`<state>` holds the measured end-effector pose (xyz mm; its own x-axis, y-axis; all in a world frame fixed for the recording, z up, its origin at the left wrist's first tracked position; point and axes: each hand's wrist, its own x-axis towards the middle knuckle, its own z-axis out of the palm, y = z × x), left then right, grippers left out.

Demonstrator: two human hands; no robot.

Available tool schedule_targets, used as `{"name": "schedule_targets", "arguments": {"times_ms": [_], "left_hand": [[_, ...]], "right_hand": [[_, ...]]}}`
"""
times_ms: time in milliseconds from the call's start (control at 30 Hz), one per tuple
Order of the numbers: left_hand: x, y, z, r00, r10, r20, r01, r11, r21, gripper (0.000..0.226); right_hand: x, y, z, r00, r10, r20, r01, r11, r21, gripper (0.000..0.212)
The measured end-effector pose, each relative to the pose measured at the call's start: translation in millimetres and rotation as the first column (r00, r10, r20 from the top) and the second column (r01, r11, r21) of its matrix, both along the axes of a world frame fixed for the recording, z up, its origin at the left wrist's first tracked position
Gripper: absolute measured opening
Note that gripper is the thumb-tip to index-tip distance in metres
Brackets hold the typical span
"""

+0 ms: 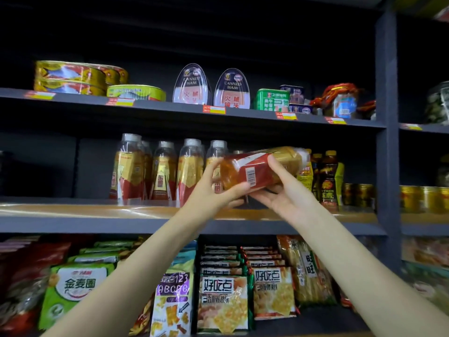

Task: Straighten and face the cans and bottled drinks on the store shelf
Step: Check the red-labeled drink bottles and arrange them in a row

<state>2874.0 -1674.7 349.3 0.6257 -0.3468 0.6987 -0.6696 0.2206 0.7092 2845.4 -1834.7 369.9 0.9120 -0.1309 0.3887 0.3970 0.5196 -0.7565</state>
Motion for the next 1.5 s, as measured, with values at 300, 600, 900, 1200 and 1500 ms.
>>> {"name": "schedule_targets", "arguments": {"times_ms": [300,600,900,1200,1500], "left_hand": [[14.8,2.6,4.0,0.836,0.344,0.427,-0.379,0.926,-0.004,0.069],[8.5,0.7,5.6,0.744,0.345,0.573,-0.4,0.916,-0.031,0.08],[26.5,9.9,-5.1,0.962,0.121,0.246,-0.179,0.956,0.231,0.038],[34.0,-6.6,-15.7,0.976,0.186,0.115,-0.203,0.966,0.161,0.067],[38.7,3.7,-12.5,0.747,0.311,0.587,-0.553,0.781,0.291,0.066]], "right_hand": [[-5.1,-13.4,9.4,0.999,0.002,0.046,0.005,0.99,-0.144,0.039],[-3.3,-8.2,4.5,0.988,0.139,-0.059,-0.135,0.988,0.079,0.037],[2.3,-23.9,-5.3,0.899,-0.299,0.319,0.414,0.815,-0.404,0.064],[-3.1,-28.6,-6.1,0.963,-0.11,0.245,0.207,0.885,-0.417,0.067],[11.4,-28.4,-5.8,0.866,-0.326,0.38,0.482,0.749,-0.456,0.057]]}}
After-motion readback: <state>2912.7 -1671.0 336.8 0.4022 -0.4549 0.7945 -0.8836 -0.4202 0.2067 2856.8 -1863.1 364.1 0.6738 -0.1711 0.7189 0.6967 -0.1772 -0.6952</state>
